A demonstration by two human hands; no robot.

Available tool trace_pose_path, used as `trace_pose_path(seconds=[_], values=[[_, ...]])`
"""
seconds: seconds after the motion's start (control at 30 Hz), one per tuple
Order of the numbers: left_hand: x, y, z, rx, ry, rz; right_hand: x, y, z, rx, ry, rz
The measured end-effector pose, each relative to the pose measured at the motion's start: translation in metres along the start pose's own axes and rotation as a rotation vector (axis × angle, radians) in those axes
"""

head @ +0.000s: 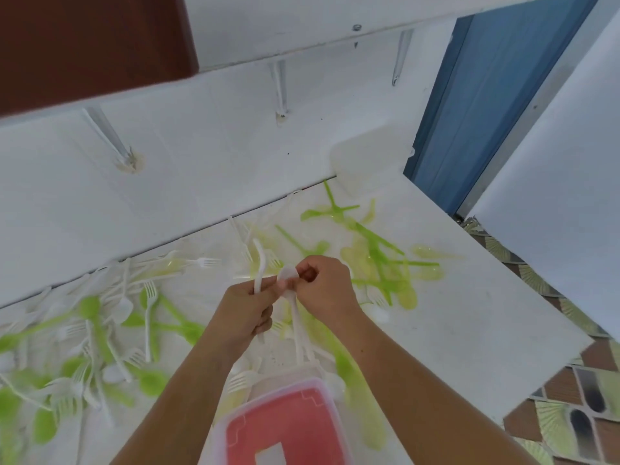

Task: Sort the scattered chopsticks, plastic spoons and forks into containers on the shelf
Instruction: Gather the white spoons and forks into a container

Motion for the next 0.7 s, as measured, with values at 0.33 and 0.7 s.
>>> trace_pose_path(seconds=[0.33, 0.7], values=[[-0.004, -0.014, -0.010, 0.280, -0.095, 0.041, 0.061, -0.001, -0.088, -0.195, 0.875, 0.155], [0.004, -0.012, -0.010, 0.309, -0.102, 0.002, 0.061, 0.009, -0.106, -0.237, 0.857, 0.056]])
Point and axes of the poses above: each hand's wrist, its own y-axis away from the middle knuckle, its own z-axis out of the palm, x = y × z, the point moved 1 cm from there along -y, towards the middle knuckle, and after that the axes turned 1 degree about -x, right-handed, at the moved point
